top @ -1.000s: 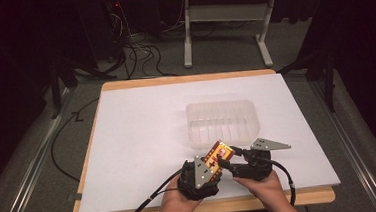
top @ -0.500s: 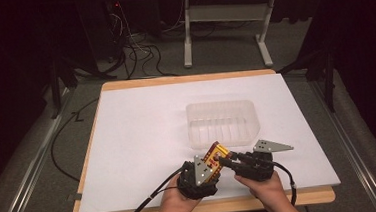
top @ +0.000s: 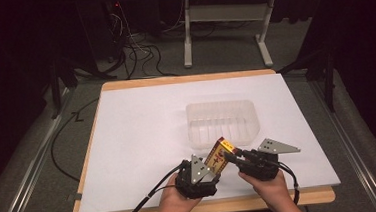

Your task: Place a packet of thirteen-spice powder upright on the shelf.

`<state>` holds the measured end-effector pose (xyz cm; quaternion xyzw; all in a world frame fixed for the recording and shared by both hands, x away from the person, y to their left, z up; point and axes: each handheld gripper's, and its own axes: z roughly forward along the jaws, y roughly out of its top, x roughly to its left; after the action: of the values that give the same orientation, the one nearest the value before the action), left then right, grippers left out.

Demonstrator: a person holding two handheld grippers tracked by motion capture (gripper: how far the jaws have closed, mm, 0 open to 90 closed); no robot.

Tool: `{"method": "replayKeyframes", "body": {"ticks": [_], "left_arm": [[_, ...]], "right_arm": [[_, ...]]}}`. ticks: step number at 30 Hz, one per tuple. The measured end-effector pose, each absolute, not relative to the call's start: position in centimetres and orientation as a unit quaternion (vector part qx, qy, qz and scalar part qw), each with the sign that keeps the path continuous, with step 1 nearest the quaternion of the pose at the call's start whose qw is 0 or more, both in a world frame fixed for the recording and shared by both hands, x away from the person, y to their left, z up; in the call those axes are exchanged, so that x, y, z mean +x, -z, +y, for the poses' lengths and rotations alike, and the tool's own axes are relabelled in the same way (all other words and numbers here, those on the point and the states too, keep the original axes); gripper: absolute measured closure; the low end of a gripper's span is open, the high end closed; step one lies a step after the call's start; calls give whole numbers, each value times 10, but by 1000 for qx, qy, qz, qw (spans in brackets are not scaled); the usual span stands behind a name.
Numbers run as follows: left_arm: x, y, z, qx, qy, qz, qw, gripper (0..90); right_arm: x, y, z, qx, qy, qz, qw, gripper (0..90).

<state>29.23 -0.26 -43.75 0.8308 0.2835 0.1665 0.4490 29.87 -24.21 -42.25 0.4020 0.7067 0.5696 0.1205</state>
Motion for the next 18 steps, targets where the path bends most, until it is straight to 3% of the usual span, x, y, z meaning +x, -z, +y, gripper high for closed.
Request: {"method": "replayKeyframes", "body": {"ticks": [12,18], "left_arm": [[314,423,54,816,-168,321,451,274],[321,426,98,803,-212,346,437,285]], "right_arm": [[292,415,-270,428,-554,686,197,687],[291,414,-286,440,-546,678,218,687]]}}
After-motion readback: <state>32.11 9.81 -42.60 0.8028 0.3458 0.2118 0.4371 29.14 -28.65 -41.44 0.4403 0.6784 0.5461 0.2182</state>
